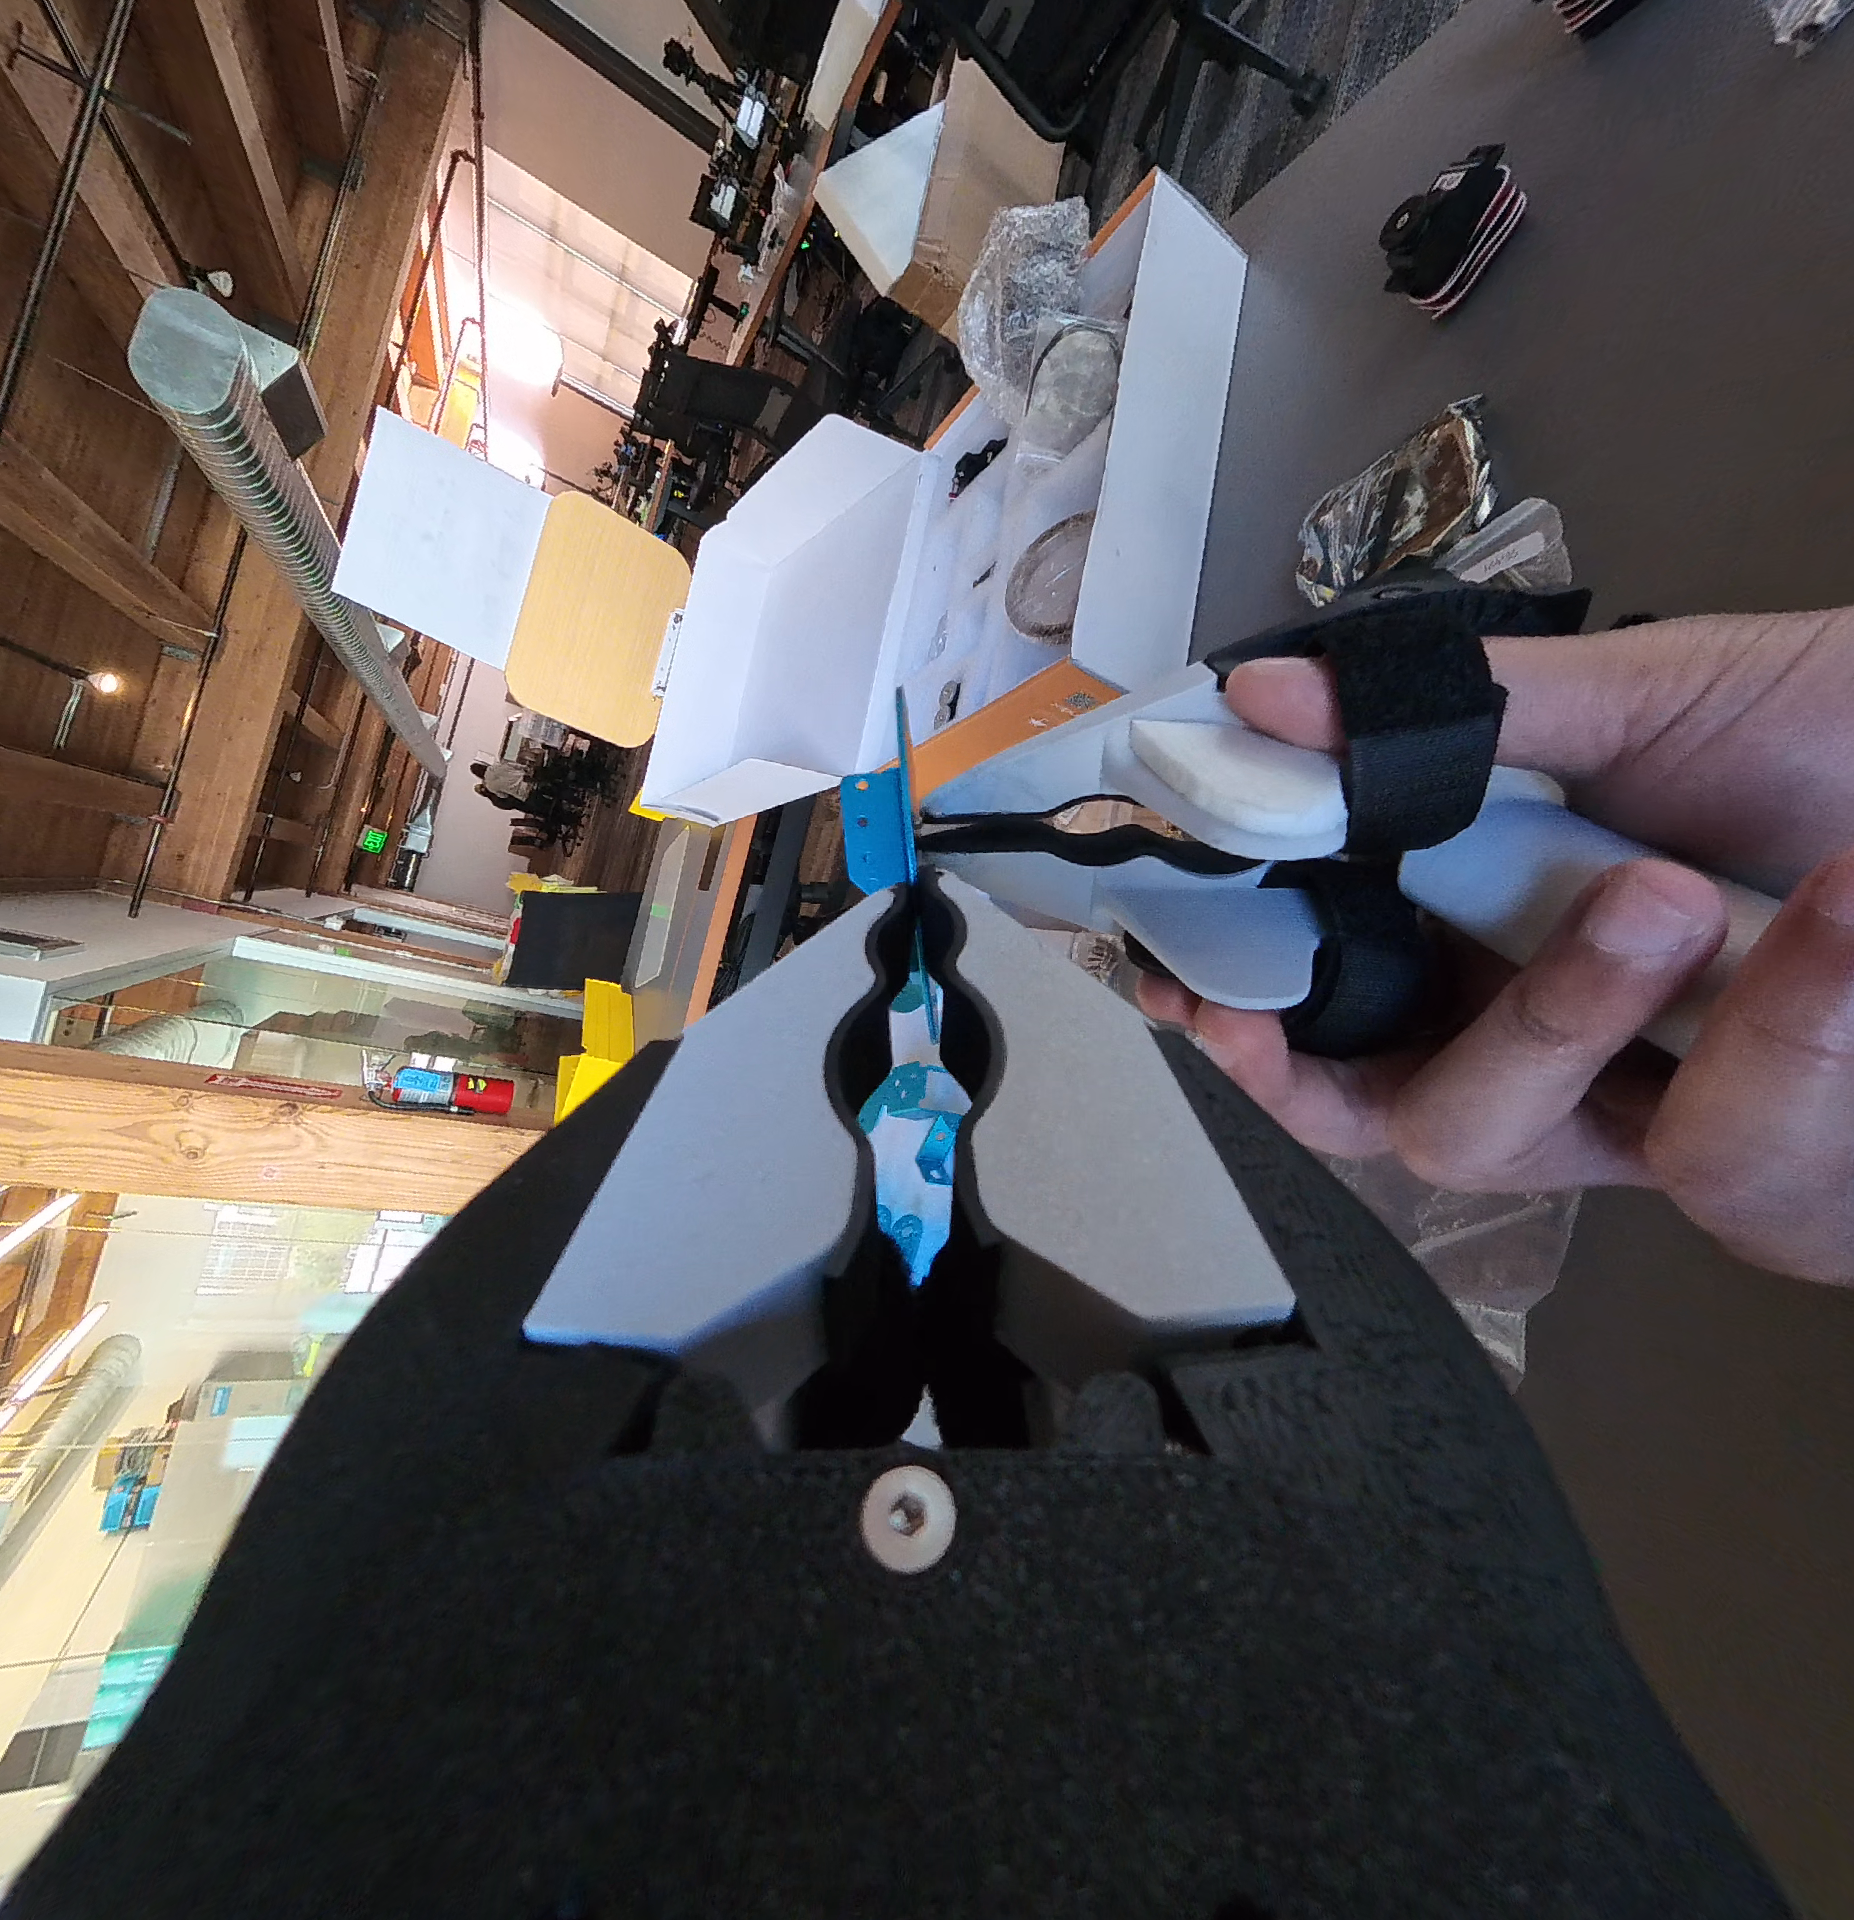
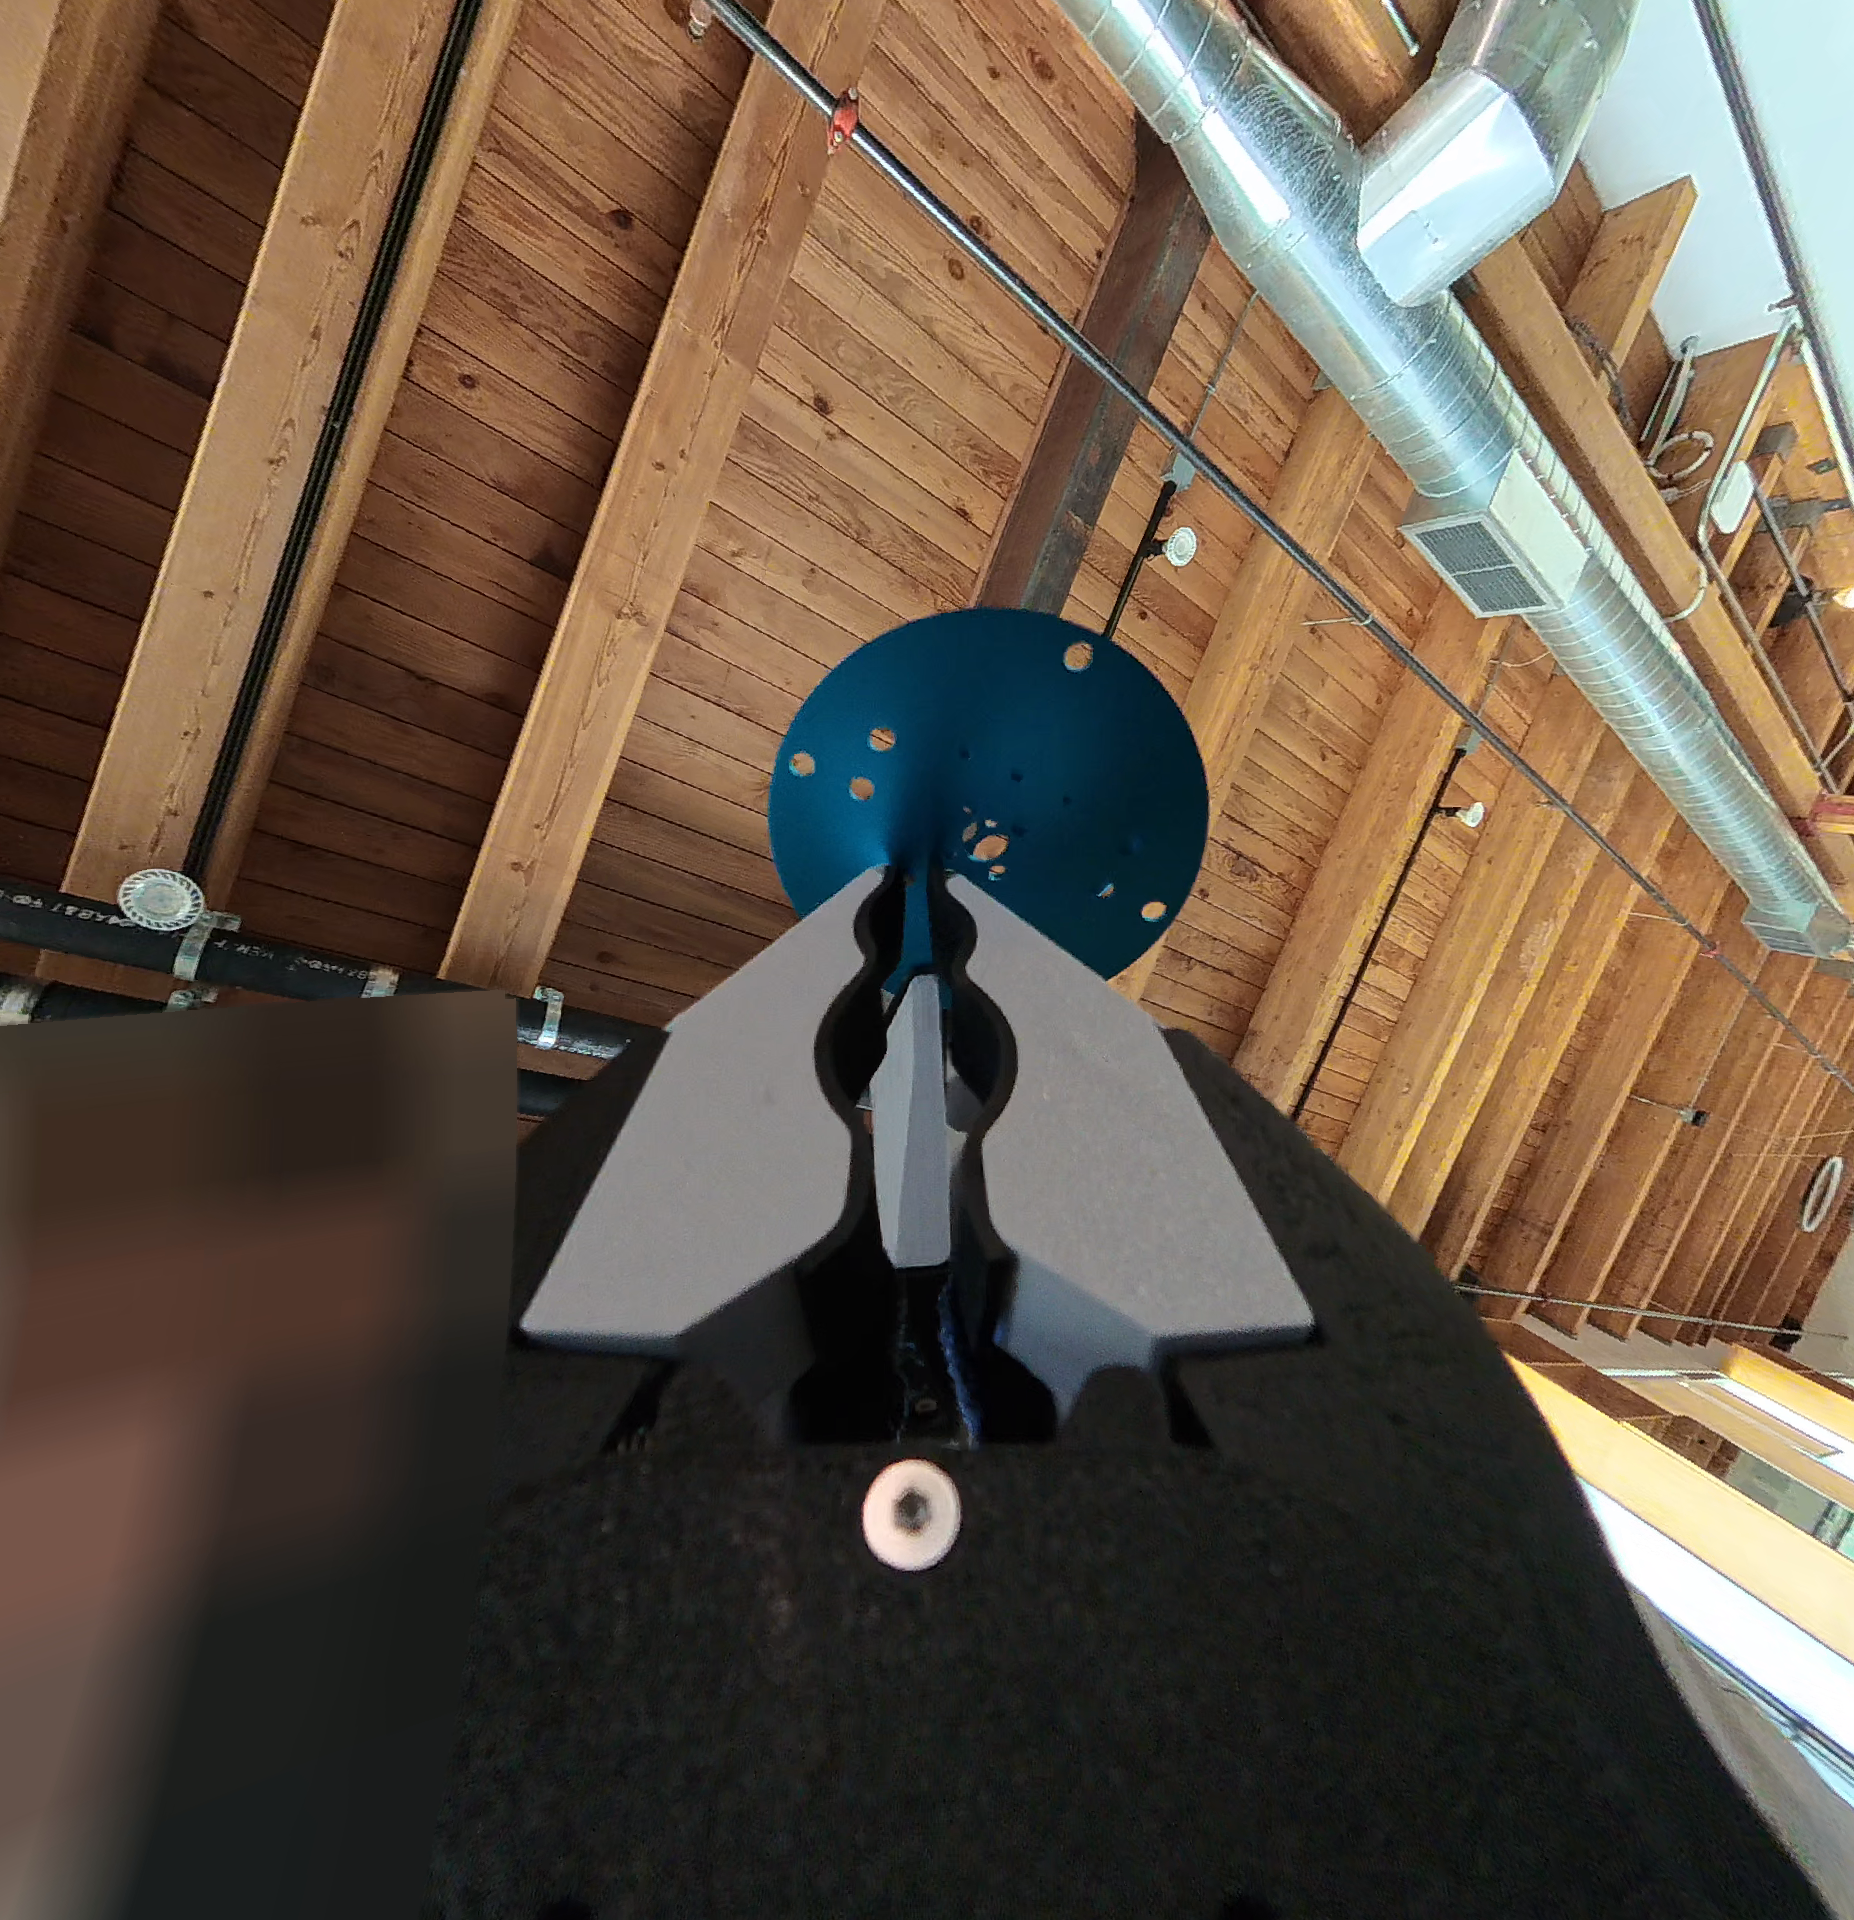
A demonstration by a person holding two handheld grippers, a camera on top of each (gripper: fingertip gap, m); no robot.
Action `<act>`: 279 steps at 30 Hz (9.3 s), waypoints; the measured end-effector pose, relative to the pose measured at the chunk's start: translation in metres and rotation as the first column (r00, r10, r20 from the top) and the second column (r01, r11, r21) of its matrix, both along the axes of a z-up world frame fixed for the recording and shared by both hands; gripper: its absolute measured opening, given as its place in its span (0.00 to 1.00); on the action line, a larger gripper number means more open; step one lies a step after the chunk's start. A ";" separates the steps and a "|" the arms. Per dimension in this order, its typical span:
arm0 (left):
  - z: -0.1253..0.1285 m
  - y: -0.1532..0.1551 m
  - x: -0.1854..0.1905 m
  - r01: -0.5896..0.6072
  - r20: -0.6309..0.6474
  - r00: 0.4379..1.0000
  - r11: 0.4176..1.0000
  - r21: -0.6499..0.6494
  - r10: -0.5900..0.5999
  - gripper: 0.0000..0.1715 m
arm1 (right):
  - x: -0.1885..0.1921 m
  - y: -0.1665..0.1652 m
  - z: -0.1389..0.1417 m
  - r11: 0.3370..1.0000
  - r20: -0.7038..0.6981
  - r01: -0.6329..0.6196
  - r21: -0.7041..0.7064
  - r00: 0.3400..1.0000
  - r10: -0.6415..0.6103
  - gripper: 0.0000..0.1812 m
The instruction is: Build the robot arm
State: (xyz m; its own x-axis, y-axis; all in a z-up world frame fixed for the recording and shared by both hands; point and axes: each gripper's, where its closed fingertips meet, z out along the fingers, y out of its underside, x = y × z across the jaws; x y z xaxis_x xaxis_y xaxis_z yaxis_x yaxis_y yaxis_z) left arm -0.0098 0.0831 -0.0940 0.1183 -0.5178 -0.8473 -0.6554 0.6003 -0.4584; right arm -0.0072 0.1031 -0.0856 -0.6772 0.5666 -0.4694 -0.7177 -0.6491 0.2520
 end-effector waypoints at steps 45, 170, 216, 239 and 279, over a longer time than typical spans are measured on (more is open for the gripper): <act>-0.112 0.042 -0.001 0.314 -0.184 0.946 0.891 0.329 -0.266 0.00 | 0.013 0.028 -0.113 0.316 -0.023 -0.770 0.555 -0.394 -0.919 0.16; -0.091 0.013 -0.027 0.325 -0.095 0.944 0.836 0.442 -0.317 0.00 | 0.012 -0.003 -0.097 0.424 0.134 -0.689 0.588 -0.434 -0.891 0.17; -0.134 0.015 -0.003 0.411 -0.210 0.889 0.911 -0.022 -0.406 0.23 | 0.005 0.013 -0.137 -0.047 -0.659 -0.853 0.519 -0.364 -0.658 0.00; -0.138 0.012 0.002 0.409 -0.199 0.886 0.908 -0.094 -0.420 0.20 | 0.000 0.006 -0.136 -0.033 -0.623 -0.838 0.544 -0.378 -0.685 0.00; -0.109 -0.001 -0.010 0.638 -0.143 0.769 0.738 0.222 -0.623 0.02 | -0.007 -0.030 -0.108 -0.114 -0.425 -0.631 0.767 -0.367 -0.828 0.00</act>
State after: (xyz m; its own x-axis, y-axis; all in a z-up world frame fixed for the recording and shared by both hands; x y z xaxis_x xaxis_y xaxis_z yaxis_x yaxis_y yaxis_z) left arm -0.0200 0.0825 -0.2031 -0.2115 -0.2341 -0.9489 -0.1063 0.9706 -0.2158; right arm -0.0140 0.0736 -0.1936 0.2117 0.2381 0.9479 0.5011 0.8063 -0.3144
